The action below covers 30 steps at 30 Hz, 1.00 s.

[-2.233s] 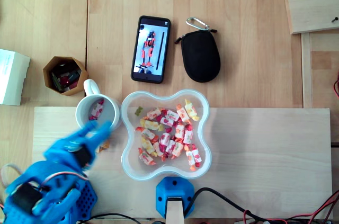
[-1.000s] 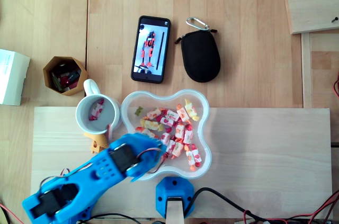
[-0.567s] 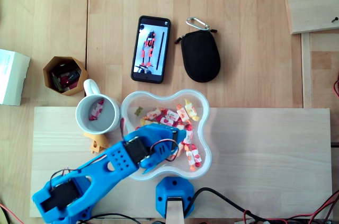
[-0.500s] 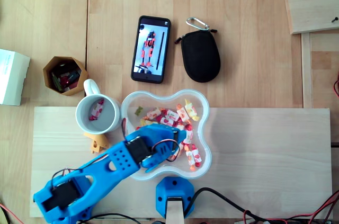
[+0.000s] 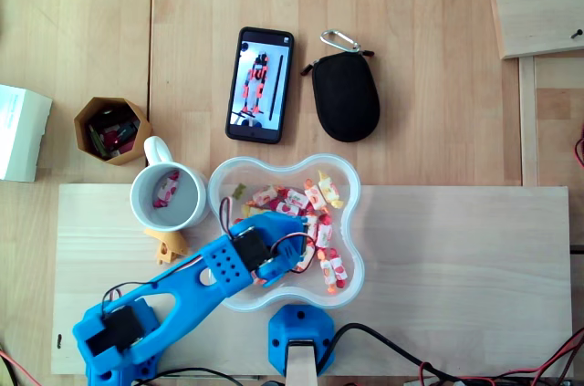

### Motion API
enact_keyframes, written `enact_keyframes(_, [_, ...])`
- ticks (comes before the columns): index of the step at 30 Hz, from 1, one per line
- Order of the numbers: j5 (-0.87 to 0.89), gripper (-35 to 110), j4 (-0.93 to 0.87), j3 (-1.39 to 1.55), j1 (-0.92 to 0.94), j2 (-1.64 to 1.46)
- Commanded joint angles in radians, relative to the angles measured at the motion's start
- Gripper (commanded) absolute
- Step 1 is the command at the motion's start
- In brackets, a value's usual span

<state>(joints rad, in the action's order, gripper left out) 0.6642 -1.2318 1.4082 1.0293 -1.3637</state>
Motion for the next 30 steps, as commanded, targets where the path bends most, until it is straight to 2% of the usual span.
enact_keyframes(1, [0.009,-3,0.0,-0.041,0.006,-0.025])
enact_keyframes(11, [0.002,-3,0.017,0.015,0.02,0.043])
enact_keyframes(22, [-0.133,-3,0.015,0.011,0.023,0.055])
enact_keyframes(30, [-0.173,-3,0.011,-0.029,0.133,0.028])
